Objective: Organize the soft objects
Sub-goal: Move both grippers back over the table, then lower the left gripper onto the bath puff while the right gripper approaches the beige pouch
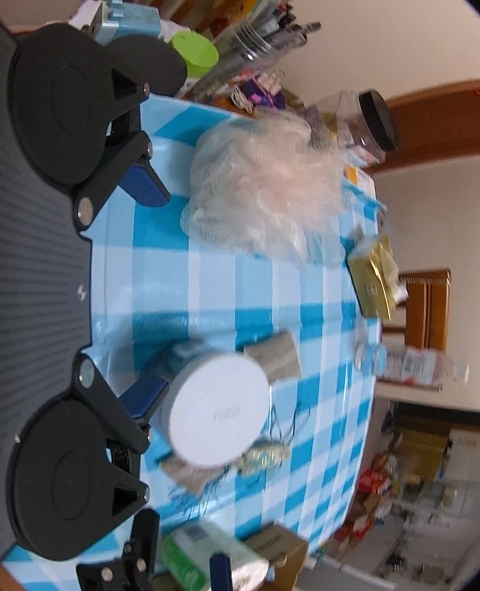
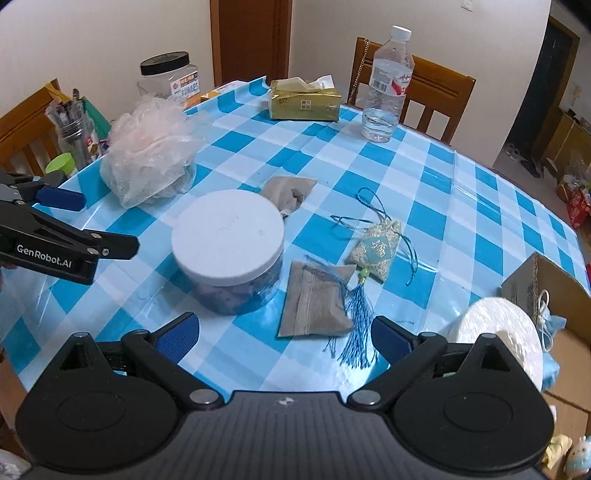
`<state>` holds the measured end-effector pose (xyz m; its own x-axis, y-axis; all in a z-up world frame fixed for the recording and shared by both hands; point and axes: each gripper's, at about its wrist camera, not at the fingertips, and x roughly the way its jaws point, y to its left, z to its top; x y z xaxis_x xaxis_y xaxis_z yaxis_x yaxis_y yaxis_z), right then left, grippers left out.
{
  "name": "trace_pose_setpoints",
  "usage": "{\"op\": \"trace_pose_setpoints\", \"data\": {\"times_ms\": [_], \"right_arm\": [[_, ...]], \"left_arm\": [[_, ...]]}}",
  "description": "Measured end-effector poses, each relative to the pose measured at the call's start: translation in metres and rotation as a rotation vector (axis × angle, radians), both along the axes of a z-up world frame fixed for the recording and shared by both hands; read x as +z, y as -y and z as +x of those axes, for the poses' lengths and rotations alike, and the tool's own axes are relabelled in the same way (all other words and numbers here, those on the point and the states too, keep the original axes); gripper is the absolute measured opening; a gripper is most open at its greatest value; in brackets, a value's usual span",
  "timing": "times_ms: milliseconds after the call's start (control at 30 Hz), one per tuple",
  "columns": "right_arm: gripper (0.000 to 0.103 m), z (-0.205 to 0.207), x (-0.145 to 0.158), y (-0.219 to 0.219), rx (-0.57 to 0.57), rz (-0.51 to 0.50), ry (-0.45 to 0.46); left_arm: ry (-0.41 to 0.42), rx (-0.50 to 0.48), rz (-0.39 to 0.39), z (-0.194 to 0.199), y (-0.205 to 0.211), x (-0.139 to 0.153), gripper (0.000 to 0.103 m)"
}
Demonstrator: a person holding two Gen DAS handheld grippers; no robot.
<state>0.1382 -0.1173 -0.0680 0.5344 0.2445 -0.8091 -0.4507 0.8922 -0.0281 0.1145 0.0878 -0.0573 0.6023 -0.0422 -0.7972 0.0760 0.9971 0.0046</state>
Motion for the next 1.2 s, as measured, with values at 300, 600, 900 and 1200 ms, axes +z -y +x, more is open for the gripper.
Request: {"op": "trace_pose_setpoints", "data": {"times_ms": [300,600,900,1200], "right_arm": [[0.083,0.016,-0.03,-0.002,0.008,-0.045,-0.011],[0.073,0.035,-0.063,-0.006,-0.01,-0.038,-0.016],[0.072,0.048,-0.074,-0.01,0.006,-0.04,-0.01],[0.072,0.051,-0.078,-0.007,0.007,-0.026,-0.019]], "left_arm": [[-0.004,0.102,0.039,0.024,-0.012,-0.007,0.098],[0.005,0.163,0.095,0.049,-0.018,-0.011,0.098],[0.044,0.214,0.14,0.078,-0.025,-0.015,0.098],[0.06,0.284,0.259,0.113,-0.042,-0.034,0.101]]}}
